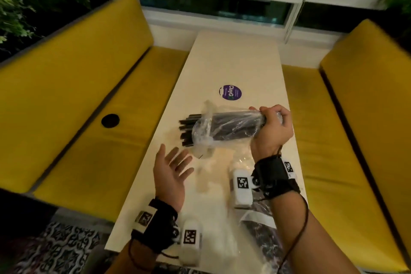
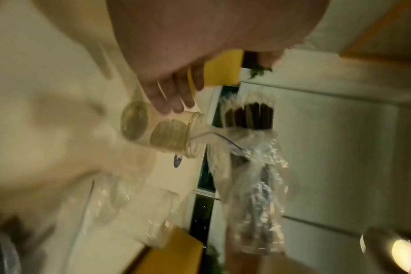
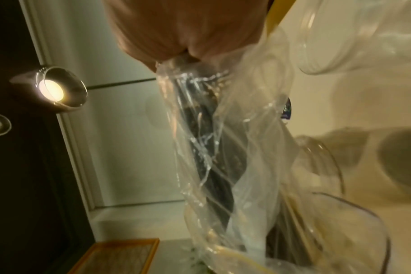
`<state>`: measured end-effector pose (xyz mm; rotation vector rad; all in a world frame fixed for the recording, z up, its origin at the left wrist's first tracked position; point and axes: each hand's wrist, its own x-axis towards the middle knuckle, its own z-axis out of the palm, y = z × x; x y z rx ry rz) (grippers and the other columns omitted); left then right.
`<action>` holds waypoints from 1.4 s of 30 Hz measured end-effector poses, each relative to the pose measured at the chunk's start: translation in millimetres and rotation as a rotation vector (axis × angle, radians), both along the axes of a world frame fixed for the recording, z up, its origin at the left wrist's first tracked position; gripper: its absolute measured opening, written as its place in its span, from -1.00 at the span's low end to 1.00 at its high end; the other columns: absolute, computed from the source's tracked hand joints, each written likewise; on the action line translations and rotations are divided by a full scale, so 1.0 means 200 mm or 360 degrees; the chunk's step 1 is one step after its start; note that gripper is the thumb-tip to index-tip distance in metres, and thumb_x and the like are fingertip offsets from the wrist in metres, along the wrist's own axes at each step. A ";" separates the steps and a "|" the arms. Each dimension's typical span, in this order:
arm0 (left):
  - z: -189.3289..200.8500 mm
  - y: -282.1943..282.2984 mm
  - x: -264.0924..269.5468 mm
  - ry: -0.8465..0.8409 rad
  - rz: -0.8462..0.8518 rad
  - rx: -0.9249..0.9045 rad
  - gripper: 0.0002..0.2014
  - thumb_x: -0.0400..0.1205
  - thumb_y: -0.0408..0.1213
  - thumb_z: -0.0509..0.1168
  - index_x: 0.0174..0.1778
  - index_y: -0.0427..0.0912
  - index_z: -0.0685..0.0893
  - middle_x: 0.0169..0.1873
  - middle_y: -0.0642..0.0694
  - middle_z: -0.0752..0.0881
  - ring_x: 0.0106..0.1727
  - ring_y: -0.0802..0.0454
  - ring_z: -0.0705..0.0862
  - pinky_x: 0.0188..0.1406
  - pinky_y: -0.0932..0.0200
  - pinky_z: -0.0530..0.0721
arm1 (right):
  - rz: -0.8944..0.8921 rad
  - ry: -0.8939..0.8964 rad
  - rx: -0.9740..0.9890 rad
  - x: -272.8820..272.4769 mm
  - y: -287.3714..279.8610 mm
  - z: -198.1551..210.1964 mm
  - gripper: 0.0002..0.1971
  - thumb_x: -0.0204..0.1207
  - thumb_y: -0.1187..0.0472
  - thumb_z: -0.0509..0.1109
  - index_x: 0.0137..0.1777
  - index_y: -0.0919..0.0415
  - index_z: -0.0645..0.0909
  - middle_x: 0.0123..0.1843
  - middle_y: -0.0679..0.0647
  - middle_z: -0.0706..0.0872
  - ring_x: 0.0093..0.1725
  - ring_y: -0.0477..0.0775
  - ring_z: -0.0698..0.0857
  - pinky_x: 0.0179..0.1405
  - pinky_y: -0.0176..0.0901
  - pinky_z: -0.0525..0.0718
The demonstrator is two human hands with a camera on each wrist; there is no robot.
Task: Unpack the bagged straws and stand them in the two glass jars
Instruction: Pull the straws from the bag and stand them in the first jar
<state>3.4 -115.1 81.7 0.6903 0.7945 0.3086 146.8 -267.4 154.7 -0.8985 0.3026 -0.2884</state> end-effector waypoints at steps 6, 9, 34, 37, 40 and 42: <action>-0.07 0.08 0.31 0.0474 -0.0536 0.1729 -0.21 0.50 -0.31 0.66 0.62 -0.09 0.44 0.57 -0.14 0.54 0.63 -0.19 0.50 0.50 -0.03 0.60 | -0.0330 0.0086 -0.0026 0.20 -0.07 0.00 -0.66 0.50 0.70 0.32 -0.23 0.22 0.60 -0.28 0.14 0.68 -0.48 -0.17 0.75 -0.41 -0.25 0.76; -0.08 0.11 0.46 0.0512 -0.0974 0.2194 0.41 0.31 0.19 0.75 0.88 -0.14 -0.04 0.87 -0.11 0.15 0.86 -0.12 0.16 0.83 -0.14 0.27 | -0.0463 0.0206 -0.0064 0.23 -0.06 -0.06 -0.70 0.47 0.62 0.38 -0.24 0.18 0.63 -0.25 0.16 0.71 -0.37 -0.06 0.73 -0.37 -0.27 0.74; -0.21 0.23 0.62 0.0373 -0.0982 0.2421 -0.02 0.14 0.37 0.73 0.46 0.06 0.64 0.31 0.00 0.48 0.38 -0.08 0.54 0.50 -0.11 0.61 | -0.0220 0.0634 -0.1145 0.53 0.05 -0.08 -0.92 0.46 0.29 0.44 -0.19 0.08 0.70 -0.24 0.03 0.73 -0.21 0.13 0.67 -0.19 -0.09 0.67; -0.21 0.23 0.62 0.0349 -0.0948 0.2403 0.06 0.11 0.36 0.74 0.52 0.09 0.56 0.33 0.03 0.49 0.40 -0.06 0.56 0.49 -0.06 0.60 | -0.0079 0.0692 -0.1377 0.59 0.07 -0.01 -0.89 0.52 0.25 0.45 0.01 0.13 0.75 -0.07 0.10 0.77 -0.12 0.15 0.70 -0.13 -0.09 0.67; -0.20 0.22 0.61 0.0267 -0.0914 0.2379 0.17 0.13 0.32 0.76 0.65 0.14 0.40 0.37 0.01 0.51 0.39 -0.03 0.56 0.44 -0.09 0.62 | -0.0080 0.0686 -0.1475 0.62 0.13 0.04 -0.83 0.53 0.21 0.47 0.10 0.12 0.76 -0.01 0.09 0.79 -0.10 0.15 0.73 -0.16 -0.09 0.68; -0.21 0.21 0.60 0.0261 -0.0921 0.2434 0.17 0.15 0.36 0.72 0.66 0.16 0.37 0.35 0.01 0.51 0.39 -0.06 0.57 0.44 -0.12 0.63 | -0.0118 0.0626 -0.1543 0.62 0.18 0.06 -0.82 0.55 0.19 0.46 0.14 0.09 0.73 -0.03 0.05 0.75 -0.08 0.14 0.73 -0.15 -0.09 0.66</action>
